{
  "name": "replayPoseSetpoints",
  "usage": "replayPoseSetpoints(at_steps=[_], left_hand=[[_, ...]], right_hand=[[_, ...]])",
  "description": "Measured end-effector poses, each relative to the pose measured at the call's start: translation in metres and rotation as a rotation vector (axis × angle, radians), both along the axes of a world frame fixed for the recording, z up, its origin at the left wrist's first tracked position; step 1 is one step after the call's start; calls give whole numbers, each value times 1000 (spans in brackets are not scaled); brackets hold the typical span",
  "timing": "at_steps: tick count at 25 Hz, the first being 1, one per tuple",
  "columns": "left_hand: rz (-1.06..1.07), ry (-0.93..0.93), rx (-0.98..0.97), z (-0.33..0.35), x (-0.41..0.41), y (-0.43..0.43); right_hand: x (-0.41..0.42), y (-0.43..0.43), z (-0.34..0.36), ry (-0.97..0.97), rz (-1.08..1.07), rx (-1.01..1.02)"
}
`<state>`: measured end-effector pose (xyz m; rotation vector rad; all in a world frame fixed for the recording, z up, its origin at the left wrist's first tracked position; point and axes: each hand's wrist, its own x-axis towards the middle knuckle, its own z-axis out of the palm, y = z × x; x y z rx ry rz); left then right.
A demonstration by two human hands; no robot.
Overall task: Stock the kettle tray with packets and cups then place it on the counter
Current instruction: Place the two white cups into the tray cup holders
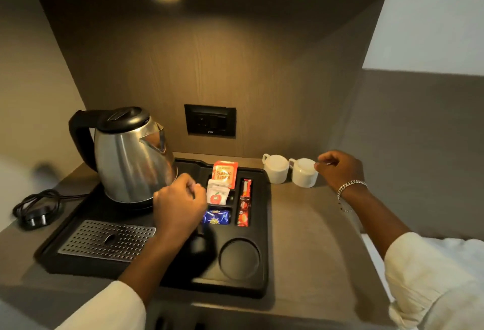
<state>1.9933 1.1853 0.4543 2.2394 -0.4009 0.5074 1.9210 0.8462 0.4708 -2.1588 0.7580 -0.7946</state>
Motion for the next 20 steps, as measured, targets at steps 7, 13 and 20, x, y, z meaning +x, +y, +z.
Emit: replayPoseSetpoints(at_steps=[7,13,20], left_hand=[[-333,143,317,16,19,-126],[-352,254,677,7,37,-203],[-225,233,721,-13,49,-236]], right_hand=[[19,-12,-20,214,221,111],[15,-14,-43,265,262,-22],[21,-15,-59,217,202,-74]])
